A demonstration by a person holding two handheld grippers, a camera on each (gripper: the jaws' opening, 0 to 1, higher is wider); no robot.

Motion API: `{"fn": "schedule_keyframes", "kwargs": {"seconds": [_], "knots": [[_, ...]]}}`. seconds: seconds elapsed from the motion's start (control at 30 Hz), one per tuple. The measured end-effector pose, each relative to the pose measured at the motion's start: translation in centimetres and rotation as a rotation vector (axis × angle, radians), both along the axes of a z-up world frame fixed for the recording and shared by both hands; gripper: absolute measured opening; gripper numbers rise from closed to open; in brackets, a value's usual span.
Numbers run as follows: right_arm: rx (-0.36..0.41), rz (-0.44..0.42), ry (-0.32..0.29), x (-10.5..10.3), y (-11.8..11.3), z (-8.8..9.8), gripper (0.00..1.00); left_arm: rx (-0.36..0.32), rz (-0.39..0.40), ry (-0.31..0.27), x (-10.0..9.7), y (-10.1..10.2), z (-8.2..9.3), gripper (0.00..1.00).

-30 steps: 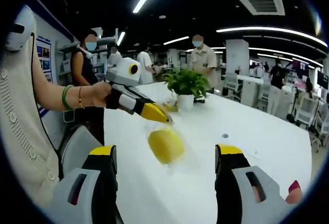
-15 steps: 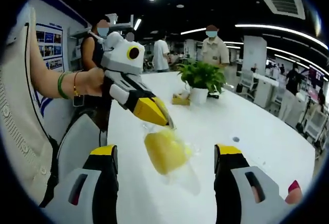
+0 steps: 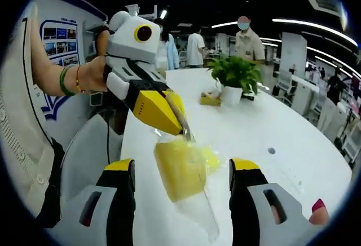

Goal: Compare the silicone blocks by pressing each to a similar depth, holding the contact briefly, and releasing to observe deformation and rebound differences across the visible hardness samples.

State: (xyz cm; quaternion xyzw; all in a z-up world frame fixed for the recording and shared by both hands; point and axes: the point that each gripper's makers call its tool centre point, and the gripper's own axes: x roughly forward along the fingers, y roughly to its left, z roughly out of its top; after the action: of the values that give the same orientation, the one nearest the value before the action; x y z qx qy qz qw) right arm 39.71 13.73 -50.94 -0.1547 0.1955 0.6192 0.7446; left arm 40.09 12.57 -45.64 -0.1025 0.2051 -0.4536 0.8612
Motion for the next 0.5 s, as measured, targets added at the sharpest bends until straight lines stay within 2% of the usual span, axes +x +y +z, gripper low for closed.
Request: {"fn": "schedule_keyframes", "kwargs": {"seconds": [0.5], "knots": [[-0.044, 0.078, 0.048, -0.3, 1.1, -2.0, 0.48, -0.019, -0.027, 0.011, -0.2, -0.6, 0.2, 0.0]]}}
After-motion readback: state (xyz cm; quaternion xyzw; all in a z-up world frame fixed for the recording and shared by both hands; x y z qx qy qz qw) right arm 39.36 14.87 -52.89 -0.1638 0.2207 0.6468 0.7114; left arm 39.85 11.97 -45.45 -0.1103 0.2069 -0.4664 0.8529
